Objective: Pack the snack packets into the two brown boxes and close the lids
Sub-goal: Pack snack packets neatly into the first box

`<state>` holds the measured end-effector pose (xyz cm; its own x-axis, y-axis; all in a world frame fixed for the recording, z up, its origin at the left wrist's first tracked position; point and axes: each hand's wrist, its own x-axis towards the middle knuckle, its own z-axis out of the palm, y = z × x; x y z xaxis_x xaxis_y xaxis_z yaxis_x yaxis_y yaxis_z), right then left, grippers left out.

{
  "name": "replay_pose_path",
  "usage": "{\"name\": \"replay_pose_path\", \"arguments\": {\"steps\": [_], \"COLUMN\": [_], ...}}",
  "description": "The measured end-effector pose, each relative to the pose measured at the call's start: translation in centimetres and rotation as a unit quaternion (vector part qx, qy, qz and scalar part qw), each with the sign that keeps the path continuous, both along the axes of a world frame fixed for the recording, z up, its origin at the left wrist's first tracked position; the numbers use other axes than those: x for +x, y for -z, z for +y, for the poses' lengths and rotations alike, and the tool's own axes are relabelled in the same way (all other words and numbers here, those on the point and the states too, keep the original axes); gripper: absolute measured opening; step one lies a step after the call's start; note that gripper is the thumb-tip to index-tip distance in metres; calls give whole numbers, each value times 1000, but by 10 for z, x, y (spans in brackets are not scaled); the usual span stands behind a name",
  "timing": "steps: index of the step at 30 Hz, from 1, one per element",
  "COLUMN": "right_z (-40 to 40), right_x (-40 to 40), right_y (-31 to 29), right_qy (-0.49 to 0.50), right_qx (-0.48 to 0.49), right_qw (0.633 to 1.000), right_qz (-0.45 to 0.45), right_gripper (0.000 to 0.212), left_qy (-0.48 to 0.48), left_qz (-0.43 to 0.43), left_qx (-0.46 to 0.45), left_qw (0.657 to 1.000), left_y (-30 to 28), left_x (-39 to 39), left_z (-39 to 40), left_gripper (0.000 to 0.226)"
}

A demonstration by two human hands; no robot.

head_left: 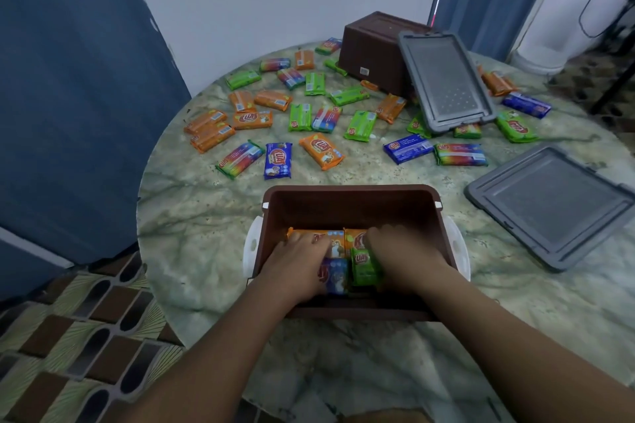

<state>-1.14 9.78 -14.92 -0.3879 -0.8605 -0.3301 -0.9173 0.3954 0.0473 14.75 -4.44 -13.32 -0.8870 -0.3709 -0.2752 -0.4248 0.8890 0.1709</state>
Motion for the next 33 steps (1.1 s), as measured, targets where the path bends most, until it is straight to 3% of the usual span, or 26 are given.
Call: {"name": "replay_pose_path", "arguments": {"steps": [11,15,17,18,20,22,23,28,33], "right_z": [0,-1,0,0,0,-1,-1,0,-1], "right_x": [2,2,2,2,2,2,3,3,4], "right_y": [-2,-3,-3,-3,-3,-5,-6,-10,-18], "right_qy": [14,22,22,22,22,22,23,36,48], "right_qx": [-10,-13,-9,-7,-6,1,2,-9,-25], "right_qw": [1000,999,999,999,1000,1000,999,999,996], "right_qz": [-22,-27,-22,-21,-19,-22,-25,-39,-70], "right_gripper": [86,87,89,90,91,92,93,94,87], "left_qy": [-2,-9,-49,-86,-194,-278,-292,-222,-135], "left_qz": [-9,-31,37,117,287,365,372,317,138], "left_qx": [3,29,87,123,199,277,294,231,176], "left_qw": [1000,999,994,982,917,845,831,893,965], "left_y": [2,6,5,3,-4,-10,-11,-4,20], "left_x": [-2,-4,-5,-5,-5,-7,-7,-4,-6], "left_z": [-1,-3,-4,-5,-10,-14,-15,-7,-6], "left_gripper": [53,72,65,50,30,25,22,13,19]}}
